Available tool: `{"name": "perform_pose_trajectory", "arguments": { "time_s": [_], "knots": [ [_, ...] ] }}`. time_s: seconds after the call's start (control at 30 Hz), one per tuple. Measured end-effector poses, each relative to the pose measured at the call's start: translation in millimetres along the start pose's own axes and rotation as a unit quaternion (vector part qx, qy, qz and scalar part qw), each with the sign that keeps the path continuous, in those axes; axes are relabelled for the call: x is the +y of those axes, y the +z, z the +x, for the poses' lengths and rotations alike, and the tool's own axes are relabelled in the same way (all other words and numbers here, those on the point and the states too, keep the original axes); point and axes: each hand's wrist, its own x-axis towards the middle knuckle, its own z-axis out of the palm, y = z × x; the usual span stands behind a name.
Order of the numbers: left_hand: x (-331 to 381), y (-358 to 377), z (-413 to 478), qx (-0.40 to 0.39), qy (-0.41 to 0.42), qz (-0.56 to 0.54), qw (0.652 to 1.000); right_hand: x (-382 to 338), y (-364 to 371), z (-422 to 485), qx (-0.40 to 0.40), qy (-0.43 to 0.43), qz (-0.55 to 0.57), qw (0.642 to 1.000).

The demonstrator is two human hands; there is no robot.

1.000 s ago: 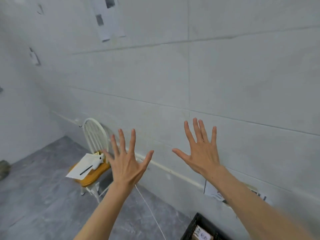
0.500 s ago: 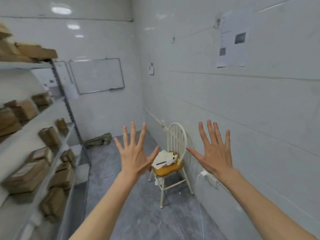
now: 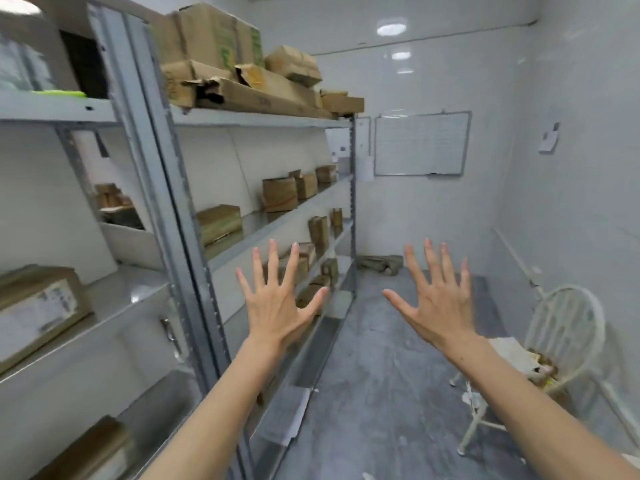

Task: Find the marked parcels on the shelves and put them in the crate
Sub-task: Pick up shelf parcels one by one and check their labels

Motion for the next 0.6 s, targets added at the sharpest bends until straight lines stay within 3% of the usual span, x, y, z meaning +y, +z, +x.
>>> {"name": "perform_pose_trajectory", "arguments": {
  "time_s": [0.2, 0.3, 0.6],
  "knots": [
    [-67, -96, -100, -0.004, -0.138, 0.118, 0.983, -93, -4, -17, -0.018, -0.139, 0.114, 0.984],
    [-89, -135, -131, -0.018, -0.15, 0.168, 0.974, -133, -7, -24, -0.024, -0.17, 0.16, 0.972],
    [-159, -305, -295, 0.016, -0.318, 0.316, 0.894, -321, -73, -116, -0.055, -0.329, 0.301, 0.893]
  ]
}}
